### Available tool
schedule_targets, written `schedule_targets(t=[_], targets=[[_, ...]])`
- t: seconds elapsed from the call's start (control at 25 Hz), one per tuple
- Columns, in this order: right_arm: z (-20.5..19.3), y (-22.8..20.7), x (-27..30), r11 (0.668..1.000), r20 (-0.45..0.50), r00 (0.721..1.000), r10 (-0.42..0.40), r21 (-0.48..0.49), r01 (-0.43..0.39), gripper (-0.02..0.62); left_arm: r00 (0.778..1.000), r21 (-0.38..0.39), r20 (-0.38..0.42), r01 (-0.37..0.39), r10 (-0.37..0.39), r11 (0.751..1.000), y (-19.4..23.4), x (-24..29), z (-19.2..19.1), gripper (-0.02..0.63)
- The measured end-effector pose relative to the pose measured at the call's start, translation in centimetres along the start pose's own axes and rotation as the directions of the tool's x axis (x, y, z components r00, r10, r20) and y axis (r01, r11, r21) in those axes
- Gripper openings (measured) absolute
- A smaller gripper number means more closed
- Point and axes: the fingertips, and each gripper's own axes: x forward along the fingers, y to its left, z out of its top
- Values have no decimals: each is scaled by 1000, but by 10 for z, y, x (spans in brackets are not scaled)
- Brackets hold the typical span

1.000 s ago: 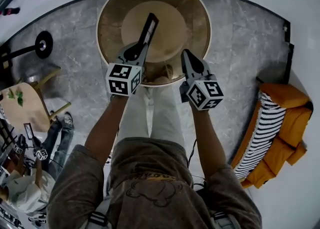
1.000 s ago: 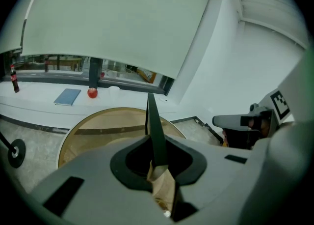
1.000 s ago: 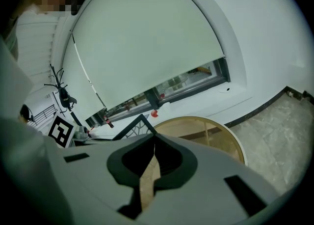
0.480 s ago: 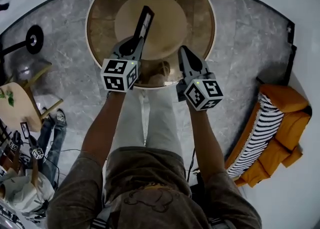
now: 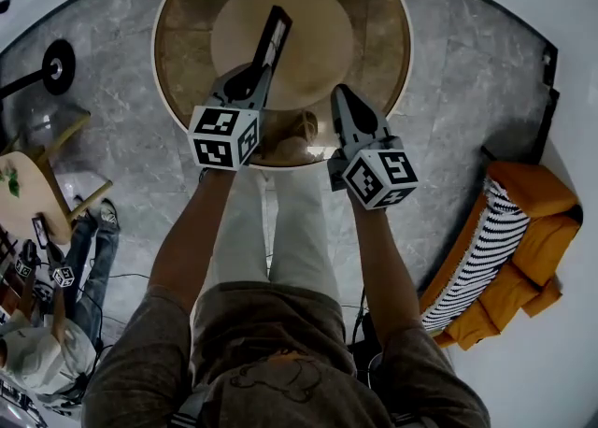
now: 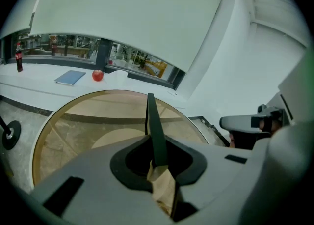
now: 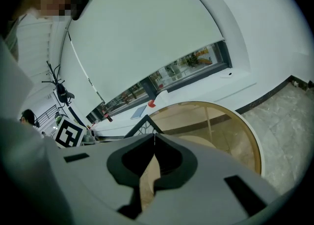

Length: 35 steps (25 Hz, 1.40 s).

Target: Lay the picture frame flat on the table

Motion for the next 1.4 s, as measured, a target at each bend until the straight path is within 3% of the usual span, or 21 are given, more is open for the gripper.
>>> schedule_targets(t=[0.88, 1.28, 1.4], targets=[[-18, -7, 15, 999, -31, 999, 9, 35, -8, 20, 1000, -39, -27, 5, -6, 999, 4, 14, -14, 62], [-24, -5, 17, 999, -39, 999, 16, 40, -14, 20, 999, 19, -29, -29, 29, 999, 12, 19, -13, 63], [-26, -5, 18, 999, -42, 999, 17, 43, -15, 20, 998, -15, -49, -34, 33, 999, 18, 21, -18, 66]])
